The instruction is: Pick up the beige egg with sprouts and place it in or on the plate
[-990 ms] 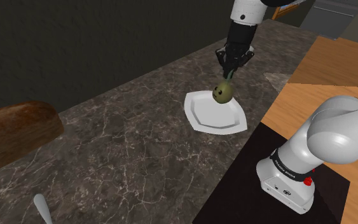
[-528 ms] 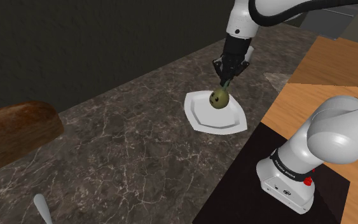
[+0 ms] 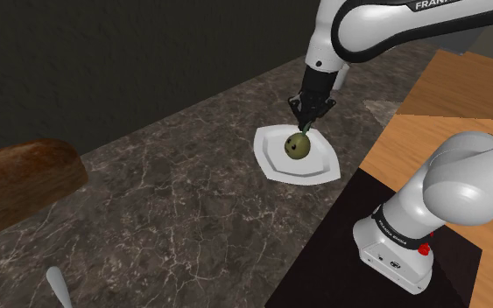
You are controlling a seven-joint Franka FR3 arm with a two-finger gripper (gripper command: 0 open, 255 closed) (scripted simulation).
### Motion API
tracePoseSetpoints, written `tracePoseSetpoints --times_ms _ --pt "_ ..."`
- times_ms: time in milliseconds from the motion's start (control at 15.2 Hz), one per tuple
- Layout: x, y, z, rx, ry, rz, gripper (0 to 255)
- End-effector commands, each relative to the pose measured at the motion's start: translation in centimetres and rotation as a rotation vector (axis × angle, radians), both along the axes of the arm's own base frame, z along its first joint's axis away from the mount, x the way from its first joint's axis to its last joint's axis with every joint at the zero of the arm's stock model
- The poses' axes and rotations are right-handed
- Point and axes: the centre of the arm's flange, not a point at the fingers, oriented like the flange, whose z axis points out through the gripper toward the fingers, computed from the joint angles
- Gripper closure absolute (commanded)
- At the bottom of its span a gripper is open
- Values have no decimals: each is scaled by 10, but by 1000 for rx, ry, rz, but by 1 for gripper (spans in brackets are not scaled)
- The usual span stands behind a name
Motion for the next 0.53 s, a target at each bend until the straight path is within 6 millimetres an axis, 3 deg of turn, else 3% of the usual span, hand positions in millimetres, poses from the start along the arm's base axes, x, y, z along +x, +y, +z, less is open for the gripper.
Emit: tracePoseSetpoints --times_ms 0,396,462 --pt "-1 -1 -4 0 -1 0 255" --pt "-1 -1 -4 0 -1 0 255" --pt "-1 -1 -4 0 -1 0 0"
